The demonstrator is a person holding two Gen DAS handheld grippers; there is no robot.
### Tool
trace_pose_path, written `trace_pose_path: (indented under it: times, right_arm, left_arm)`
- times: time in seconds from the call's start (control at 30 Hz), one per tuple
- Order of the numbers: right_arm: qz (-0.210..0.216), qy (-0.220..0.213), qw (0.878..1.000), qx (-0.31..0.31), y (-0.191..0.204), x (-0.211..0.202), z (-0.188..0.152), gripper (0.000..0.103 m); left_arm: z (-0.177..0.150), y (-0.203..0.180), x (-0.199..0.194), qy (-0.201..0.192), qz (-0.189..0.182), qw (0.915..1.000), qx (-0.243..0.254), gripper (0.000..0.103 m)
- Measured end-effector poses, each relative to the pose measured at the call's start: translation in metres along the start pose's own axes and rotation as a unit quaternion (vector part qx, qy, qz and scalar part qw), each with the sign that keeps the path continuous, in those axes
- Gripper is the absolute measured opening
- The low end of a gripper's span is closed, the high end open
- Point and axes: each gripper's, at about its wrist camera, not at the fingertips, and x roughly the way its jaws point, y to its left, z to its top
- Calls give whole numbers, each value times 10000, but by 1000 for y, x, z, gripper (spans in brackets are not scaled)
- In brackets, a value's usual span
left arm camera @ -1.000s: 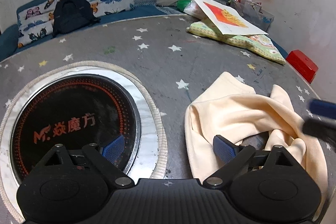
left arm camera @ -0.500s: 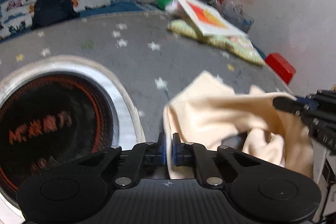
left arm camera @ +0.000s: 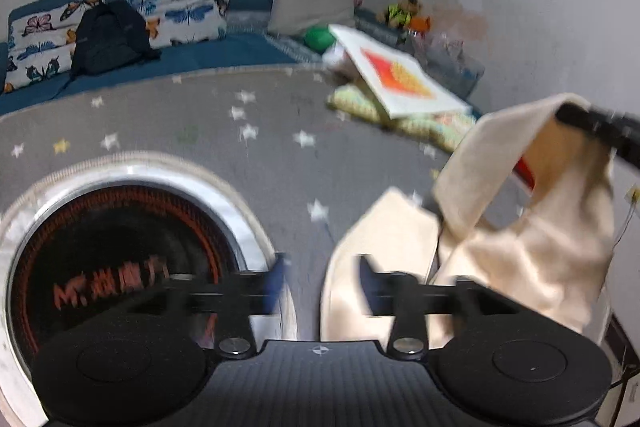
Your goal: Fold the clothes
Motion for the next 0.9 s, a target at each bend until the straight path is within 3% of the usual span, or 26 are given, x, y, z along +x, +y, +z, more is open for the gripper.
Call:
trace_pose_path:
  times: [0.17, 0.3, 0.33, 0.4, 0.43, 0.5, 0.57, 0.9]
  right_arm:
    - [-97, 12, 10000, 16, -5, -6, -4, 2]
    - [-159, -24, 9999, 30, -11, -9, -4, 2]
    - [-169, -31, 9998, 26, -12, -9, -4, 2]
    - [-181, -41, 9998, 32, -13, -10, -4, 2]
    - [-188, -46, 9998, 35, -14, -10, -5, 2]
    - [-197, -52, 9998, 44, -16, -9, -5, 2]
    - [-220, -58, 9997, 56, -18, -7, -5, 2]
    - [-435, -294, 9986, 104, -25, -6, 11, 2]
  left_arm:
    - [-15, -8, 28, 318, 395, 9982, 305, 52]
    - [-20, -6, 40, 447, 322, 9983, 211, 48]
    - [-20, -5, 42, 479, 248, 9984, 181, 43]
    - [-22, -4, 43, 531, 63, 9985, 112, 20]
    - [-22, -4, 43, 525, -23, 9986, 63, 15]
    - [-22, -4, 41, 467, -64, 9989, 22, 6]
    - [-20, -2, 37, 379, -28, 9993, -36, 3]
    - [25, 19, 2, -371, 142, 9984, -408, 3]
